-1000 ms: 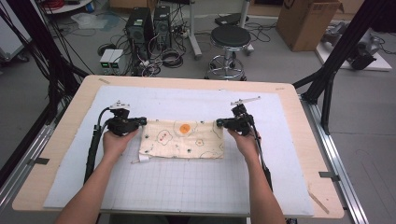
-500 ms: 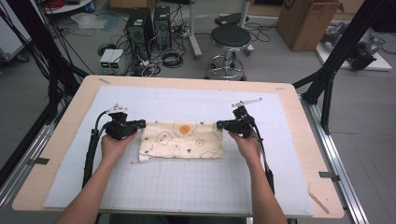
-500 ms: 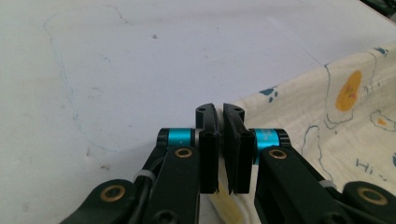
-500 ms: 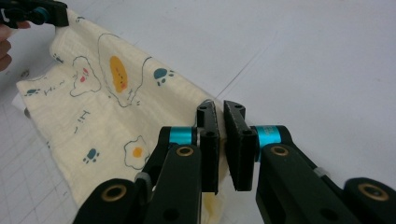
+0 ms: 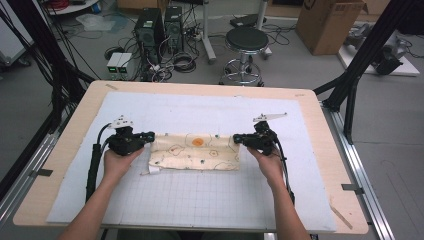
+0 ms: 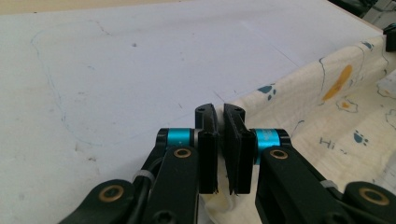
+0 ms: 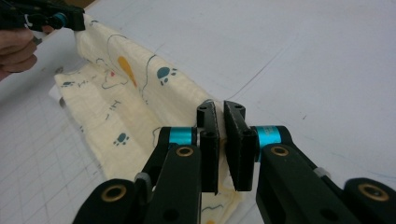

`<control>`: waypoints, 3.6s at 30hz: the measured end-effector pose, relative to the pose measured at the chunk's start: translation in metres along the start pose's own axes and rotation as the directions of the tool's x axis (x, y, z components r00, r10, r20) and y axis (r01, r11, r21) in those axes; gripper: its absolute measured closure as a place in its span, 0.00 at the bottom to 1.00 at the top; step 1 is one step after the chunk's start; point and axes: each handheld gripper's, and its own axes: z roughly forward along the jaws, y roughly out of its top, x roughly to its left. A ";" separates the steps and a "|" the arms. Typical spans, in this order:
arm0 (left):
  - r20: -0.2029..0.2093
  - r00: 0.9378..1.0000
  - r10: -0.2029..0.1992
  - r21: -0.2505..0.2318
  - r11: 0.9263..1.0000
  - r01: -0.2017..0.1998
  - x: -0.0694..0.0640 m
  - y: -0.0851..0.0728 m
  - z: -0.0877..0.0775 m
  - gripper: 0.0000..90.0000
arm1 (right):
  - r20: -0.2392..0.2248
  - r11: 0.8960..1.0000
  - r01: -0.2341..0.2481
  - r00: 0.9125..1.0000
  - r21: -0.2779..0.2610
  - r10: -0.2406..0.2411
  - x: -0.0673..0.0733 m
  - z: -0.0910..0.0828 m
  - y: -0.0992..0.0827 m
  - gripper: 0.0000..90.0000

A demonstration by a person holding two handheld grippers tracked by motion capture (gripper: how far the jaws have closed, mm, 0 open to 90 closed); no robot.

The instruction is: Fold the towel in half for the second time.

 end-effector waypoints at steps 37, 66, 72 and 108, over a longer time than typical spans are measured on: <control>0.097 0.990 0.101 0.102 0.989 -0.111 -0.025 -0.043 -0.023 0.87 | -0.063 0.994 0.075 0.996 0.074 -0.071 0.024 -0.005 -0.048 0.90; 0.110 0.989 0.101 -0.024 0.995 -0.099 -0.052 0.007 -0.011 0.74 | -0.086 0.988 0.150 0.986 0.036 -0.146 0.061 0.020 0.001 0.82; 0.076 0.993 0.090 -0.030 0.996 -0.088 -0.043 0.005 -0.023 0.75 | -0.085 0.987 0.154 0.985 0.047 -0.149 0.062 0.023 0.003 0.83; 0.146 0.972 0.185 0.259 0.941 -0.218 -0.056 -0.016 0.017 0.89 | -0.054 0.950 0.227 0.974 0.217 -0.220 0.056 0.041 -0.026 0.92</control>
